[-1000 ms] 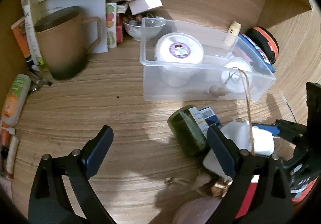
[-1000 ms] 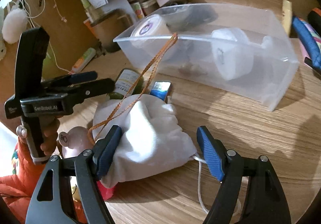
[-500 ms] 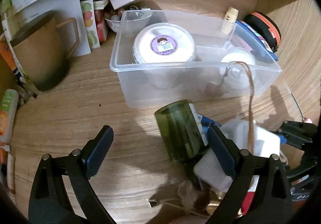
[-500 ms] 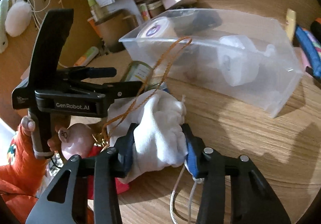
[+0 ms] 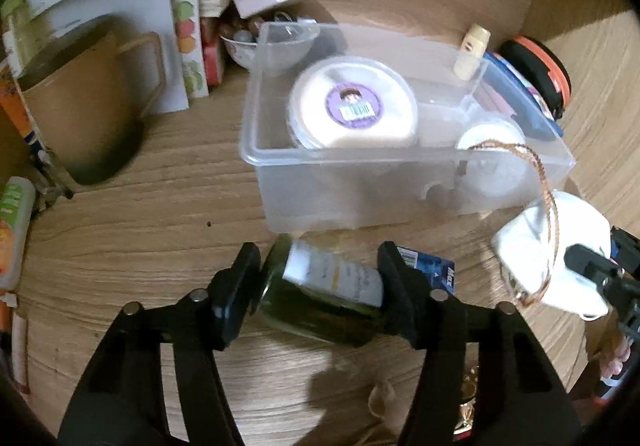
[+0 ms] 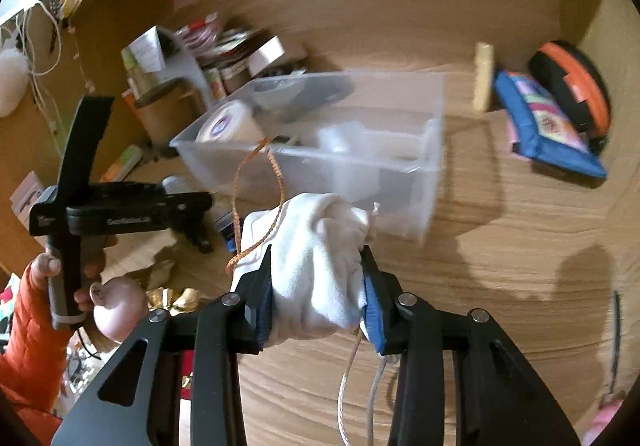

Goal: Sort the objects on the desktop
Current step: 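Grasp the green glass bottle with the left tool while the right tool grasps the white cloth bag, then carry the green bottle over the clear box with the left tool while the right tool carries the bag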

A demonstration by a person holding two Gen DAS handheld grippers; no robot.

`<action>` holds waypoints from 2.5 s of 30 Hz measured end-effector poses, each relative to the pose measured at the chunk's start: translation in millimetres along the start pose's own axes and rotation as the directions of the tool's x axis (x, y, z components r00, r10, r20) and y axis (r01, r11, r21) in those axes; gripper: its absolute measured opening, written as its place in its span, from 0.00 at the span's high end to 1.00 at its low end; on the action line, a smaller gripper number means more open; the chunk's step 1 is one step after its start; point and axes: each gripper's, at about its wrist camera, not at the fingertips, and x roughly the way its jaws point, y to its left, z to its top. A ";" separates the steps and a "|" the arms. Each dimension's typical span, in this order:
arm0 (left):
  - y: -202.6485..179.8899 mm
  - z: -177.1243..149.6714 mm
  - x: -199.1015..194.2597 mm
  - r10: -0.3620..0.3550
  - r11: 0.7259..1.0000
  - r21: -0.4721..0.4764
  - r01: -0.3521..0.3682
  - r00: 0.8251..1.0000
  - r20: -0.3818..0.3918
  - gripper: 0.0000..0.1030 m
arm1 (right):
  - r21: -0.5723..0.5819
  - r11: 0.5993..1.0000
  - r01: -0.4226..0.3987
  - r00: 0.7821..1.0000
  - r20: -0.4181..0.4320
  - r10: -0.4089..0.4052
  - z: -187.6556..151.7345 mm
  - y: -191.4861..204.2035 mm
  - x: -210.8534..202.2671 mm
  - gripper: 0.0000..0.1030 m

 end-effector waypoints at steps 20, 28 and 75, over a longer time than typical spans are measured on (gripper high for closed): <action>16.9 1.0 -45.7 -0.015 0.999 -0.038 0.020 0.992 0.124 0.44 | 0.021 0.999 0.024 0.986 0.166 -0.027 40.0 5.7 -24.4 0.75; 25.5 18.7 -70.2 -0.055 0.995 -0.075 0.070 0.980 0.191 0.44 | 0.015 1.000 0.023 0.978 0.208 -0.025 59.8 9.7 -20.1 0.77; -25.0 126.5 36.7 0.005 0.999 0.050 -0.009 0.997 0.071 0.44 | 0.033 0.999 0.034 0.999 0.040 -0.035 123.3 -29.7 103.1 0.75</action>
